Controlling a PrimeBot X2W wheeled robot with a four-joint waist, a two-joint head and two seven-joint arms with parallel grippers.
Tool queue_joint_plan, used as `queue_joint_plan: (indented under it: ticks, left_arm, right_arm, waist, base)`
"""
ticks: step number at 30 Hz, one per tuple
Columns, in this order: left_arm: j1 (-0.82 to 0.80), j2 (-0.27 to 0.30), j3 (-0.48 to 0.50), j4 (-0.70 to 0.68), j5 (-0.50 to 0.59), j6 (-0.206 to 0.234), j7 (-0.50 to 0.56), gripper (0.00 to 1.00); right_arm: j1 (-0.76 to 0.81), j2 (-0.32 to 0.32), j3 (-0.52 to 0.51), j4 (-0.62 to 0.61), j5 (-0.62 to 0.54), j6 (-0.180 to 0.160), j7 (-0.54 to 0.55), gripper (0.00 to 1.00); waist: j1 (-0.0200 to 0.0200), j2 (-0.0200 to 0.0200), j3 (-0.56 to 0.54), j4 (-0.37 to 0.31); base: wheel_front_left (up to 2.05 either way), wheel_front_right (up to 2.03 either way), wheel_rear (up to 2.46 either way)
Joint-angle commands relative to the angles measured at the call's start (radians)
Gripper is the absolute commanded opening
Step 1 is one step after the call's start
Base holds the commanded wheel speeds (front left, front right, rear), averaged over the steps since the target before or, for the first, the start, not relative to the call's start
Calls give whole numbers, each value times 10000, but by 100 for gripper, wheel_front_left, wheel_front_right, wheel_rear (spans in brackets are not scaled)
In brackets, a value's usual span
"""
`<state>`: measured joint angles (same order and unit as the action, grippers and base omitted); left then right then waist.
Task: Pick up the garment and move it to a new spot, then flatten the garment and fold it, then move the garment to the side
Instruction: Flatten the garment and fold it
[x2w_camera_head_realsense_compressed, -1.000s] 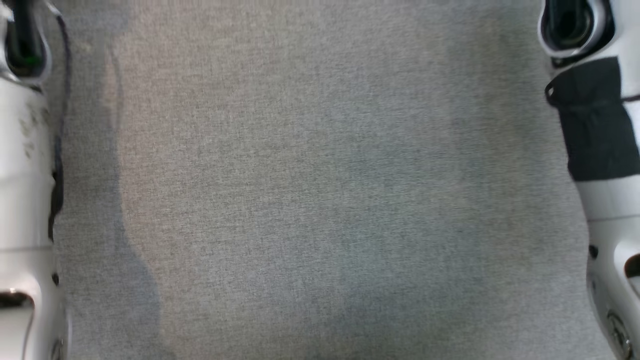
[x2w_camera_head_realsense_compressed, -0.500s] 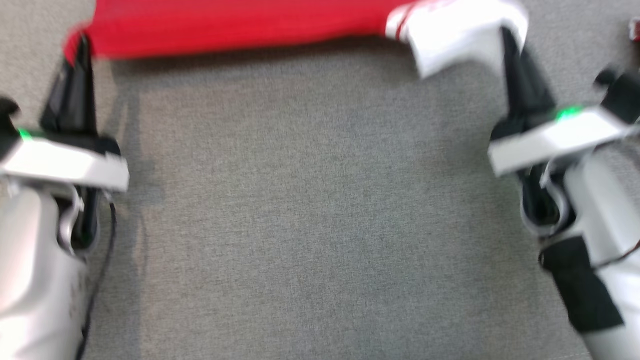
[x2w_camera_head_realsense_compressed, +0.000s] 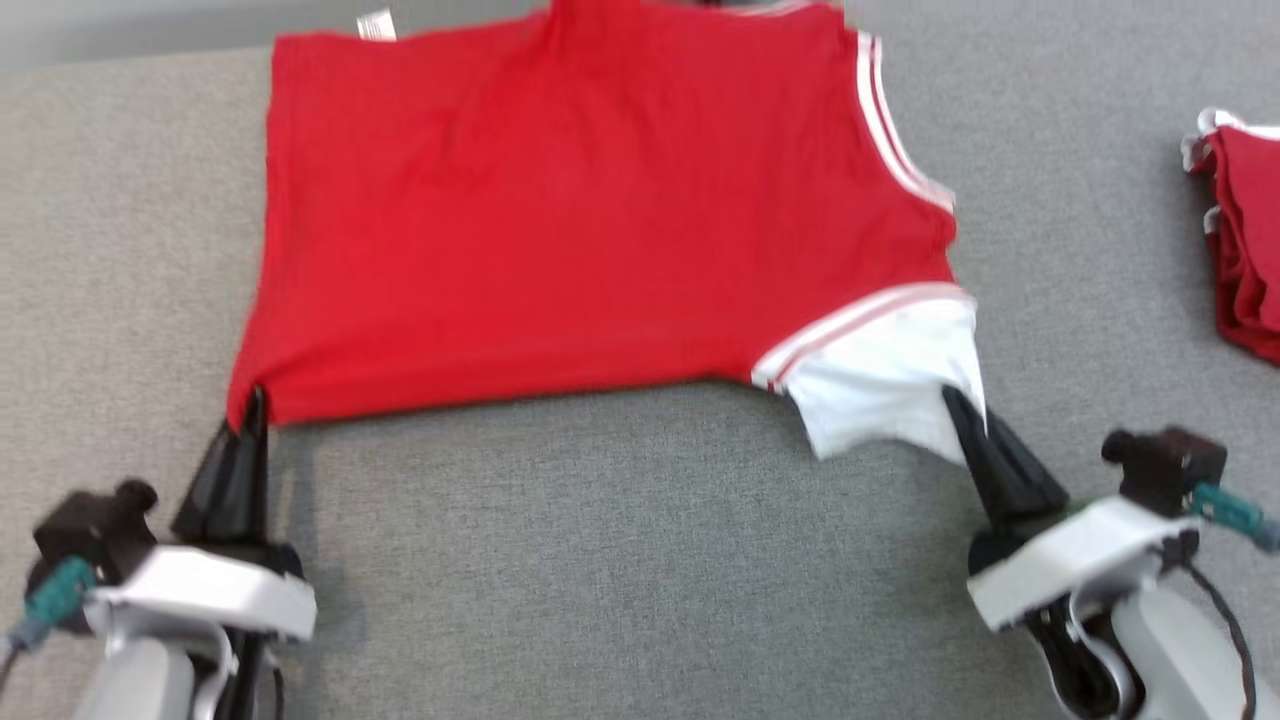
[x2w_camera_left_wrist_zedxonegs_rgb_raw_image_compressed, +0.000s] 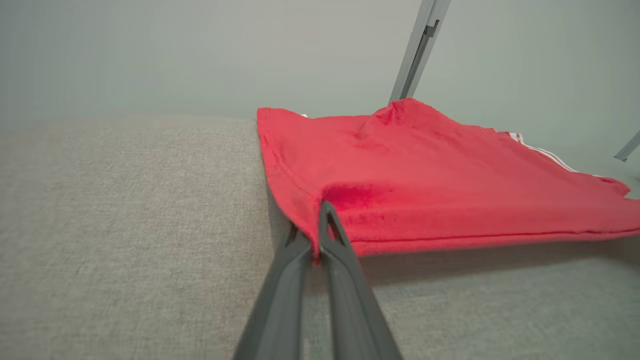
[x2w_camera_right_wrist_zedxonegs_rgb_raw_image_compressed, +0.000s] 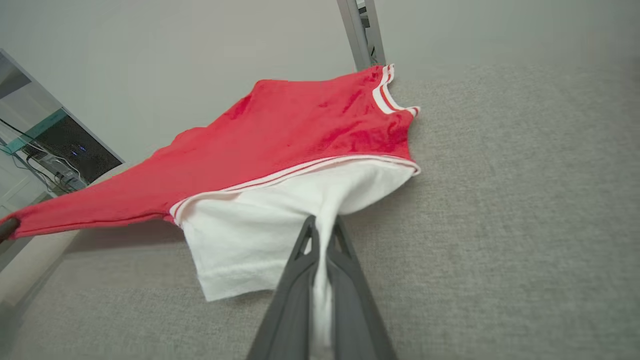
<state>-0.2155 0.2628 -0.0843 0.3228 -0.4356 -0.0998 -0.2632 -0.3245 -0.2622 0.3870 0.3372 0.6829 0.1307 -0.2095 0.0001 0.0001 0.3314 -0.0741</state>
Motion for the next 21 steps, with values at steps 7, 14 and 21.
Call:
queue_joint_plan:
  ticks: [7,14,21]
  left_arm:
    - [1783,-477,295,-625,330,293,-15,0]
    - [3301,-934,352,-1148,430,449,-15,0]
    - [4382,-1169,426,-1849,269,723,5,0]
  right_arm:
    - [2134,184,-868,-877,-273,0,316,0]
    - [3769,305,-1498,-1602,-685,0,695,0]
    - [4833,426,-1948,-2384,-900,0,981,0]
  waist:
    - [-1,-1,-762,152]
    - [-1,-1,-1206,185]
    - [-1,-1,-1264,252]
  base:
    - [0,0,0]
    - [0,0,0]
    - [0,0,0]
